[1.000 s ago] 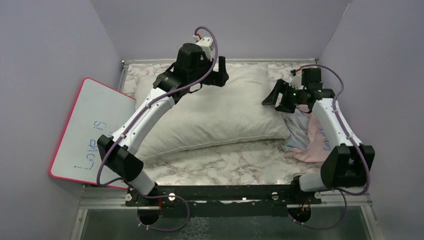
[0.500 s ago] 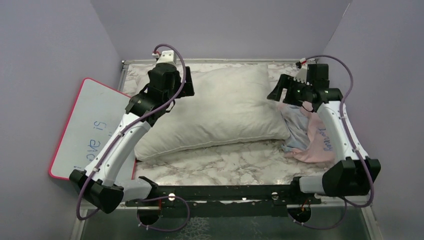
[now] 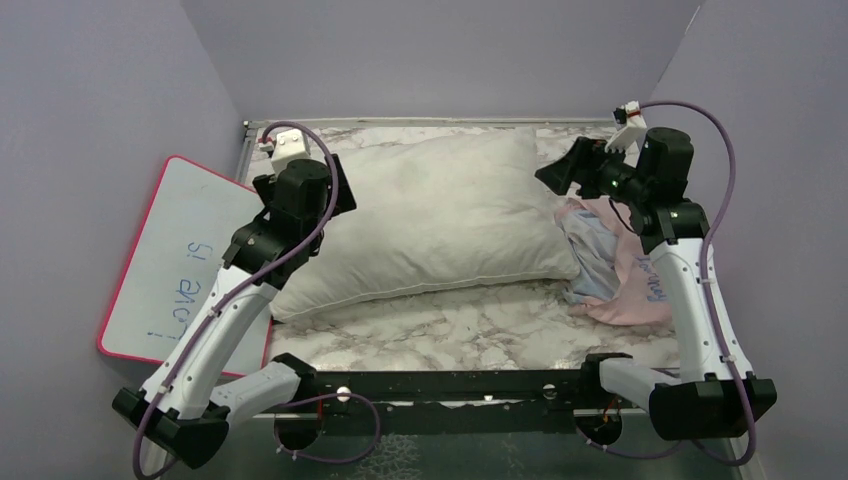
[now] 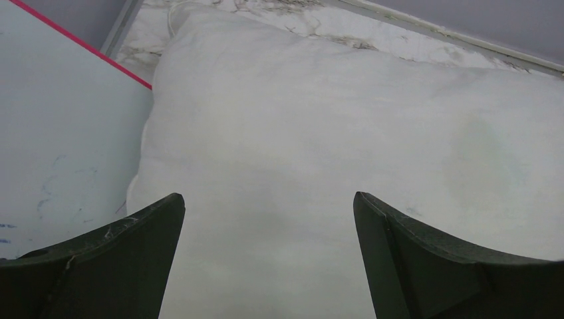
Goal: Remove the pillowcase from the pillow
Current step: Reset both arms
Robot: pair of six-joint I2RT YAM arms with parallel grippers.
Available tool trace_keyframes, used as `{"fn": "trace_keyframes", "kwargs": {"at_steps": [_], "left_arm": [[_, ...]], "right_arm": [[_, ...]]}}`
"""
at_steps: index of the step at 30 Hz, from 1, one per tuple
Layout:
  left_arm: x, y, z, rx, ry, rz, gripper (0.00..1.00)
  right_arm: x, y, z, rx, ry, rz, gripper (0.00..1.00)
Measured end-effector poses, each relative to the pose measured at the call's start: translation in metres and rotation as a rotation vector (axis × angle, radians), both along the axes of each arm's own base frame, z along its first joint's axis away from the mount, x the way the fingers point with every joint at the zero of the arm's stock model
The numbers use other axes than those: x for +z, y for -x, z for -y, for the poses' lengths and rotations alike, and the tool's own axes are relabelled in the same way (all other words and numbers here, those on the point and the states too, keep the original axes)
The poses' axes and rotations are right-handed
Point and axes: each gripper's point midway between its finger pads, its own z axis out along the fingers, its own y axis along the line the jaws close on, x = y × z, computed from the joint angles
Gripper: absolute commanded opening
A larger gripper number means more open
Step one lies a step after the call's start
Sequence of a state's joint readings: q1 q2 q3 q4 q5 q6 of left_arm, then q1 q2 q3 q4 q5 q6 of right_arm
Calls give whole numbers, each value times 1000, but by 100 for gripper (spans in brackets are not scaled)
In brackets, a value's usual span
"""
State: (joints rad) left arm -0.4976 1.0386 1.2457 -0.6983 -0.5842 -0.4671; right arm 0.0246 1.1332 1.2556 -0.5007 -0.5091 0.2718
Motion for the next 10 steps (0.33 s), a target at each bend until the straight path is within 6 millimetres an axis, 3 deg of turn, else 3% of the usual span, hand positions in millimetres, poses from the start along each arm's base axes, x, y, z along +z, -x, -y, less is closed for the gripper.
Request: {"fn": "trace_keyframes", "kwargs": {"at_steps": [5,10], "left_arm": [[3,10,-11,32,-4,7,99],[1,8,-11,37,-18,-9,99]], "right_arm": [[2,6,-7,45,-22,30,87],[9,12,-8,53,-18,55,87]]}}
